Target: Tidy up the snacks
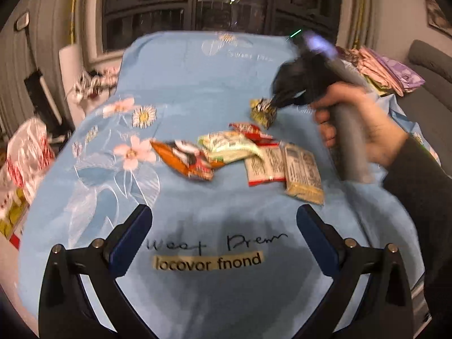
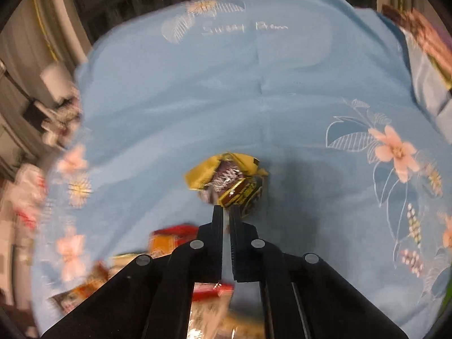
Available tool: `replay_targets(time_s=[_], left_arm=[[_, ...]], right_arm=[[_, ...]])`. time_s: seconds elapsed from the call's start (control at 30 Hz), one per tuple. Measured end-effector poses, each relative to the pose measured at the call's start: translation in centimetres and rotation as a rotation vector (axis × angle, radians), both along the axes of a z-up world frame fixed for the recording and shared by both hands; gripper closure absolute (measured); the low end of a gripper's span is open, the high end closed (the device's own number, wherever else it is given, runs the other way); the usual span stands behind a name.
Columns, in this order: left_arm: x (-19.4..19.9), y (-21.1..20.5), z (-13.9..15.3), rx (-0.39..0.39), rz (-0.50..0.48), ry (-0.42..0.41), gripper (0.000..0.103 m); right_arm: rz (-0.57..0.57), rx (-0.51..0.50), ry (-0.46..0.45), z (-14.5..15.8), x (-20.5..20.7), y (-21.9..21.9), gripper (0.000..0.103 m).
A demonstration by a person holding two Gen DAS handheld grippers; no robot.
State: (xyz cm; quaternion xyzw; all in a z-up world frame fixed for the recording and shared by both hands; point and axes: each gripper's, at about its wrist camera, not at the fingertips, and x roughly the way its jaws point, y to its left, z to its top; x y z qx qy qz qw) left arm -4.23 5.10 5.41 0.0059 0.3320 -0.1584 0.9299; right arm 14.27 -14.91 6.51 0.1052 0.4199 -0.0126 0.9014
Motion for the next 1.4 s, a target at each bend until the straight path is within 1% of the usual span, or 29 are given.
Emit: replay_targets(time_s=[0.03, 0.07, 0.1, 0.17, 0.2, 0.23, 0.27, 0.3, 0.33, 0.37, 0.4, 0.47, 0.57, 0.63, 0.7, 0.73, 0.77, 0.8, 0.83, 0.87, 0.9, 0.93, 1.0, 1.1, 1.17, 1.23, 1.3, 1.33, 1.4], left_arm=[[0.1, 0.0, -0.2, -0.018, 0.000, 0.019, 0.001], [0.0, 0.0, -0.4, -0.050, -0.013, 0.044, 0.001], [-0.1, 0.0, -0.5, -0.067, -0.022, 0.060, 0.001], [-0.6, -0.2, -0.8, -0.098, -0.038, 0.084, 0.001], [-1.0, -0.3, -0.8, -0.102, -0.041, 0.084, 0.001], [-1.2, -0.5, -0.9, -0.104, -0.043, 0.083, 0.001], [-1.4, -0.6, -0.9, -0.104, -0.045, 0.080, 0.001], [-1.6, -0.7, -0.8, -0.102, -0.047, 0.073, 0.001], [-1.7, -0.8, -0.6, -0.100, -0.051, 0.064, 0.001], [-1.8, -0.8, -0.5, -0.097, -0.053, 0.050, 0.001], [-1.9, -0.8, -0.4, -0.097, -0.052, 0.042, 0.001], [-1.7, -0.7, -0.3, -0.107, -0.045, 0.042, 0.001], [-0.5, -0.4, -0.5, -0.143, -0.042, 0.089, 0.001], [0.2, -0.1, -0.7, -0.189, -0.035, 0.136, 0.001], [0.7, 0.3, -0.9, -0.253, -0.029, 0.182, 0.001], [0.9, 0.5, -0.9, -0.279, -0.027, 0.197, 0.001], [1.0, 0.6, -0.9, -0.290, -0.025, 0.204, 0.001], [1.2, 0.6, -0.9, -0.291, -0.022, 0.208, 0.001], [1.3, 0.6, -0.8, -0.284, -0.017, 0.204, 0.001], [1.3, 0.6, -0.8, -0.275, -0.012, 0.197, 0.001], [1.4, 0.6, -0.7, -0.260, -0.004, 0.188, 0.001], [1.4, 0.6, -0.7, -0.245, 0.006, 0.179, 0.001], [1.3, 0.7, -0.7, -0.246, 0.015, 0.179, 0.001], [0.8, 0.6, -0.8, -0.298, -0.023, 0.211, 0.001], [0.1, 0.4, -0.7, -0.314, -0.043, 0.213, 0.001], [-0.7, 0.0, -0.6, -0.294, -0.066, 0.197, 0.001], [-1.8, -0.7, -0.4, -0.261, -0.099, 0.162, 0.001], [-2.6, -1.3, -0.2, -0.237, -0.120, 0.133, 0.001], [-3.7, -2.4, -0.1, -0.200, -0.167, 0.092, 0.001]], right_arm=[[0.013, 0.020, -0.018, 0.8, -0.8, -0.5, 0.097], [0.023, 0.016, -0.029, 1.2, -1.1, -0.6, 0.097], [0.045, -0.012, -0.037, 1.6, -0.9, 0.0, 0.097], [0.094, -0.132, -0.034, 2.3, -1.0, 0.6, 0.097], [0.105, -0.176, -0.020, 2.2, -0.8, 0.8, 0.090], [0.107, -0.191, -0.001, 1.9, -0.3, 0.9, 0.076], [0.112, -0.190, 0.020, 1.6, 0.2, 0.9, 0.064], [0.115, -0.180, 0.038, 1.4, 0.8, 0.8, 0.038], [0.107, -0.167, 0.056, 1.1, 1.5, 0.7, 0.019], [0.082, -0.155, 0.063, 0.8, 2.0, 0.6, 0.016], [0.057, -0.143, 0.056, 0.8, 2.3, 0.2, 0.016], [0.026, -0.082, 0.037, 0.5, 3.1, -0.4, 0.016], [0.002, -0.018, 0.074, -0.6, 5.0, -0.8, 0.016], [-0.009, -0.004, 0.107, -1.4, 6.1, -0.8, 0.016], [-0.020, -0.023, 0.138, -2.8, 7.4, -0.5, 0.016], [-0.022, -0.041, 0.135, -3.3, 7.7, -0.2, 0.018], [-0.026, -0.058, 0.112, -3.7, 7.9, 0.0, 0.027], [-0.036, -0.048, 0.074, -3.7, 7.8, 0.0, 0.046], [-0.062, -0.021, 0.048, -3.5, 7.4, -0.3, 0.054], [-0.067, 0.021, 0.042, -3.0, 7.1, -0.6, 0.057], [-0.048, 0.058, 0.043, -2.6, 6.8, -0.9, 0.063], [-0.020, 0.085, 0.038, -1.8, 6.0, -1.1, 0.065], [0.009, 0.117, 0.008, -0.2, 4.0, -1.7, 0.066], [0.063, 0.185, -0.059, 2.2, -0.7, -2.9, 0.066], [0.066, 0.218, -0.080, 3.3, -4.3, -3.4, 0.066], [0.117, 0.265, -0.103, 4.2, -8.1, -3.7, 0.066], [0.156, 0.300, -0.122, 4.4, -13.0, -4.0, 0.066], [0.170, 0.307, -0.125, 4.1, -15.1, -4.0, 0.066], [0.169, 0.330, -0.114, 3.0, -17.8, -4.4, 0.066]])
